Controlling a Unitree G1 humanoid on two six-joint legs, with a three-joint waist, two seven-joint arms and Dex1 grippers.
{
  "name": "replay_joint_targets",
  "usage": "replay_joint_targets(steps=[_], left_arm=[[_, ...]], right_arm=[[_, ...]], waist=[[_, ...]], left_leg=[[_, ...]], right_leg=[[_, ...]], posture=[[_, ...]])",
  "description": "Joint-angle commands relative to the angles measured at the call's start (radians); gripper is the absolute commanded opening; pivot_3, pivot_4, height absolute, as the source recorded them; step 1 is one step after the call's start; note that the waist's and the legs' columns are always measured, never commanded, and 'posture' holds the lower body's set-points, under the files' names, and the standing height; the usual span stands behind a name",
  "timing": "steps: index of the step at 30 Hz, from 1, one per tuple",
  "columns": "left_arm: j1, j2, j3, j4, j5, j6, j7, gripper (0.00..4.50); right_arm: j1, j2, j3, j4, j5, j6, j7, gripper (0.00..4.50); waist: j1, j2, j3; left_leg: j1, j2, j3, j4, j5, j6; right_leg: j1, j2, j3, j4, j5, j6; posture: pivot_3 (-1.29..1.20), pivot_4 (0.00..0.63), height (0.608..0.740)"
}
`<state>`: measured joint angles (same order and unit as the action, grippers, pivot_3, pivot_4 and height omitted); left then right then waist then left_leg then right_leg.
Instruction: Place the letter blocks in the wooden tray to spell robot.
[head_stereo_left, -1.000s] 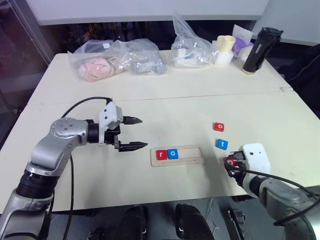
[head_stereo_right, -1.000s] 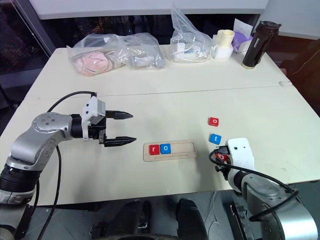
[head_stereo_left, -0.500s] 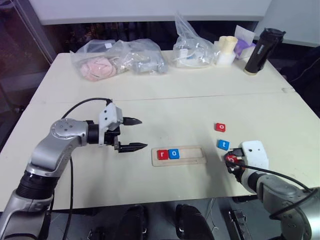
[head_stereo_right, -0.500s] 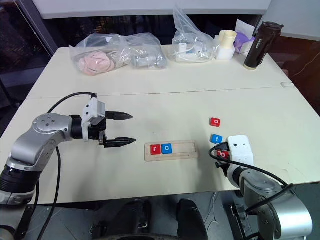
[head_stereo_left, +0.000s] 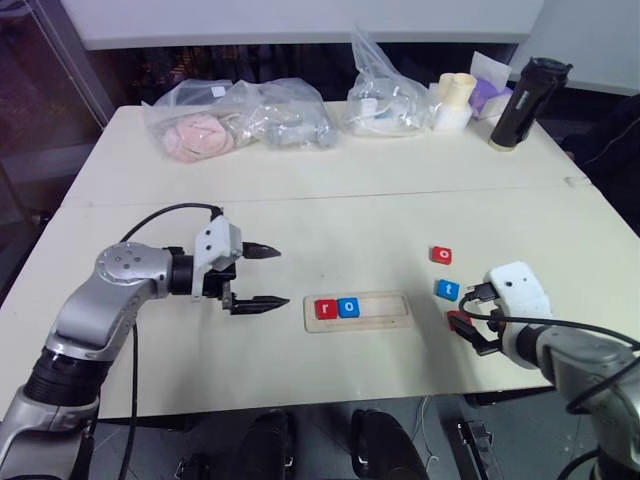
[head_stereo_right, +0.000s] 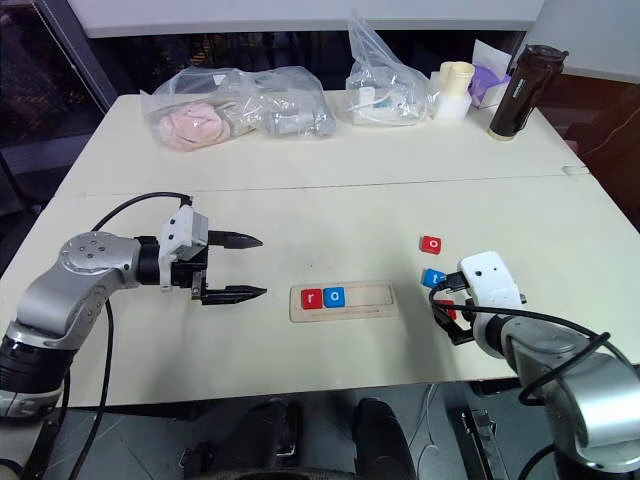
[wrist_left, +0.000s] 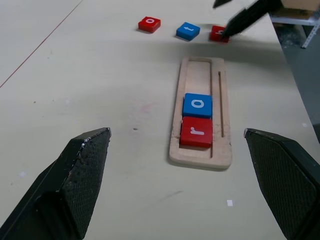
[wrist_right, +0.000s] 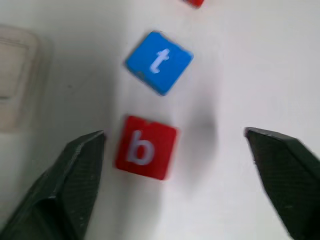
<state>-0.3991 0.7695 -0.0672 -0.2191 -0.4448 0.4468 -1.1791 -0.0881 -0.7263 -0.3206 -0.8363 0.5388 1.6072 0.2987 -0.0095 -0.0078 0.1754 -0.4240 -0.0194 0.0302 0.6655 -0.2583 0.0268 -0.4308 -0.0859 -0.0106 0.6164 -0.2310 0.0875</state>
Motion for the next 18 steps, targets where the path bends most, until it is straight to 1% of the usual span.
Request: replay_joint_targets(steps=[1,3,5,6,8,11,14,18], left_arm=[[-0.018,0.009,0.005,-0.029,-0.022,-0.011,-0.034,4.50],[-0.013,0.016,0.006,-0.038,-0.031,-0.016,-0.061,4.50],[-0.009,0.023,0.007,-0.043,-0.037,-0.015,-0.081,4.50],[-0.008,0.029,0.006,-0.044,-0.040,-0.013,-0.093,4.50],[-0.004,0.038,0.006,-0.047,-0.041,-0.019,-0.113,4.50],[-0.003,0.040,0.009,-0.047,-0.037,-0.025,-0.122,4.50],[0.002,0.038,0.013,-0.050,-0.030,-0.031,-0.118,4.50],[0.009,0.039,0.018,-0.060,-0.032,-0.027,-0.107,4.50]], right_arm=[[-0.014,-0.157,-0.040,0.035,0.122,-0.066,0.241,4.47],[0.027,-0.258,-0.029,0.076,0.114,-0.200,0.349,4.47],[0.083,-0.358,0.000,0.126,0.066,-0.372,0.464,4.47],[0.098,-0.391,0.013,0.179,0.037,-0.458,0.512,4.47],[0.111,-0.439,0.073,0.306,-0.084,-0.698,0.558,4.47],[0.099,-0.425,0.118,0.446,-0.136,-0.929,0.653,4.47],[0.113,-0.434,0.188,0.569,-0.234,-1.144,0.725,4.47],[0.114,-0.421,0.216,0.648,-0.246,-1.270,0.811,4.47]], waist=[[0.000,-0.001,0.000],[0.001,-0.001,0.001],[0.002,-0.002,0.001],[0.002,-0.002,0.001],[0.001,-0.002,0.001],[-0.001,-0.003,0.001],[0.000,-0.002,0.001],[0.002,-0.002,0.001]], left_leg=[[0.000,0.000,0.000,0.000,0.000,0.000],[0.000,0.000,0.000,0.000,0.000,0.000],[0.000,0.000,0.000,0.000,0.000,0.001],[0.000,0.000,0.000,0.000,-0.001,0.001],[0.000,0.000,0.000,0.001,-0.001,0.001],[0.001,0.000,0.002,0.002,-0.001,0.001],[0.002,0.000,0.002,0.002,-0.001,0.001],[0.002,0.001,0.001,0.002,-0.001,0.001]], right_leg=[[0.000,0.000,0.000,0.000,0.000,0.000],[0.001,0.000,0.000,0.000,0.000,0.000],[0.001,0.000,-0.001,-0.001,0.000,0.000],[0.001,0.000,-0.001,-0.001,0.000,0.001],[0.002,0.001,-0.001,-0.002,0.000,0.001],[0.002,0.002,0.000,-0.002,0.000,0.000],[0.003,0.003,0.000,-0.001,0.000,0.001],[0.002,0.003,0.000,-0.001,0.000,0.002]], posture=[[0.00,0.150,0.740],[0.00,0.150,0.740],[0.00,0.150,0.740],[0.00,0.150,0.740],[0.00,0.150,0.740],[0.00,0.150,0.740],[0.00,0.150,0.740],[0.00,0.150,0.740]])
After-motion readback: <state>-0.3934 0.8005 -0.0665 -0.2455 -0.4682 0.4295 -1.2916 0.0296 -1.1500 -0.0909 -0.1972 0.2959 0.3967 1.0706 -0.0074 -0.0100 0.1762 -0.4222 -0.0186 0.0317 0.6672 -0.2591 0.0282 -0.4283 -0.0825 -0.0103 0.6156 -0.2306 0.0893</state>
